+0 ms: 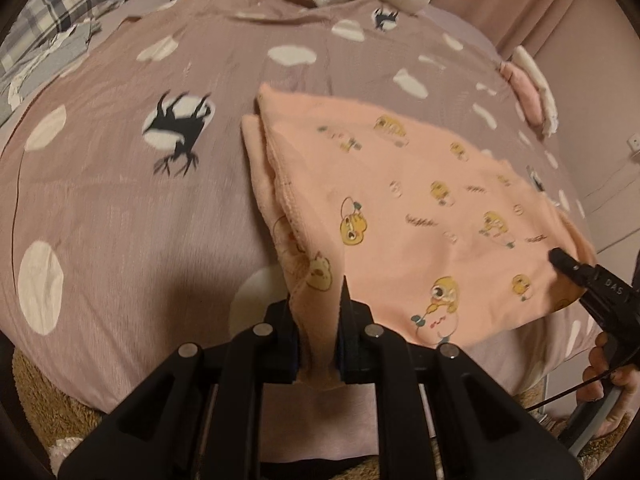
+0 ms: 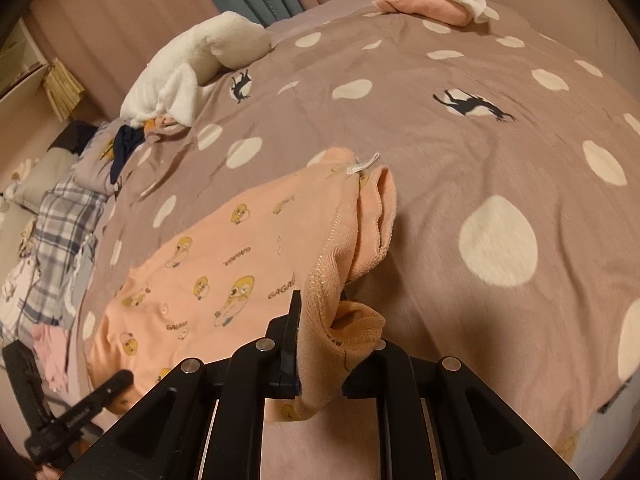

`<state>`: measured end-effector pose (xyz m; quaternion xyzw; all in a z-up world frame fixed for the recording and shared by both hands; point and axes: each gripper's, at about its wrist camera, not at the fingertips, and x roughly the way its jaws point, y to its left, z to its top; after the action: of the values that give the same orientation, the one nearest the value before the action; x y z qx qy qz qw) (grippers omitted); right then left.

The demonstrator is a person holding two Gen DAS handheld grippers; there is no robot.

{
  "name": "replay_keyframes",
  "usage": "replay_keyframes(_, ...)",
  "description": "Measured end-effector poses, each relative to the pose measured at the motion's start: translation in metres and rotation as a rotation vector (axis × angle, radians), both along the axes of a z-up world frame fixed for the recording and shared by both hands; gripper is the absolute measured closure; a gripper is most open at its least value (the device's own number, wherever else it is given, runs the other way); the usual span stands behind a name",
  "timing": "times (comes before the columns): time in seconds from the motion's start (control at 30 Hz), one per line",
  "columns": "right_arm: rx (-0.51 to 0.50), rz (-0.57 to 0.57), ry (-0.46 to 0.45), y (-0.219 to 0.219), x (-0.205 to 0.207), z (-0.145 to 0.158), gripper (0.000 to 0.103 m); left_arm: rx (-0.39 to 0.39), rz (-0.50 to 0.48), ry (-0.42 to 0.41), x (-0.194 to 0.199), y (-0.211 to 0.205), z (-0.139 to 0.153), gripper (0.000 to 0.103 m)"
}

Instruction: Fold small clothes

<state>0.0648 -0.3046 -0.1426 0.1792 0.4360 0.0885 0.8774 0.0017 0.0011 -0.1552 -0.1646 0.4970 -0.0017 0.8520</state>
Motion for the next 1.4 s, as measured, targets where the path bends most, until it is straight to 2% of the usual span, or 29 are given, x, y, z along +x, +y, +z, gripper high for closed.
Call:
replay_keyframes(0.13,-0.034,-0.029,0.035,0.003,0.004,-0.013,0.089,0.010,0.013,0.034,0.000,0.001,-0.010,0.083)
replay_keyframes(0.27,-0.077,-0.047,0.075,0.009,0.010,-0.029,0.089,0.037,0.015,0.058,-0.003,0.002,-0.010,0.068)
replay_keyframes(0.37,-0.085,-0.058,0.083,0.008,0.009,-0.032,0.089,0.026,0.032,0.075,-0.006,0.009,-0.006,0.058)
replay_keyframes(0.57,-0.124,-0.060,0.059,0.014,0.008,-0.022,0.089,0.004,0.094,0.078,-0.013,0.031,0.005,0.046)
replay_keyframes(0.7,-0.146,-0.037,-0.019,0.022,0.008,0.001,0.089,-0.003,0.119,0.066,-0.015,0.041,0.011,0.044)
replay_keyframes(0.9,-0.164,0.116,-0.176,0.063,0.004,0.047,0.089,0.024,0.147,0.028,-0.016,0.048,0.024,0.043)
replay_keyframes(1.07,-0.155,0.297,-0.253,0.112,-0.003,0.065,0.089,0.030,0.167,0.000,-0.017,0.056,0.033,0.042)
replay_keyframes(1.23,-0.163,0.439,-0.242,0.151,-0.005,0.054,0.089,0.041,0.188,-0.001,-0.018,0.063,0.034,0.042)
replay_keyframes(1.4,-0.146,0.550,-0.123,0.178,-0.004,0.018,0.088,0.039,0.194,0.008,-0.016,0.067,0.033,0.042)
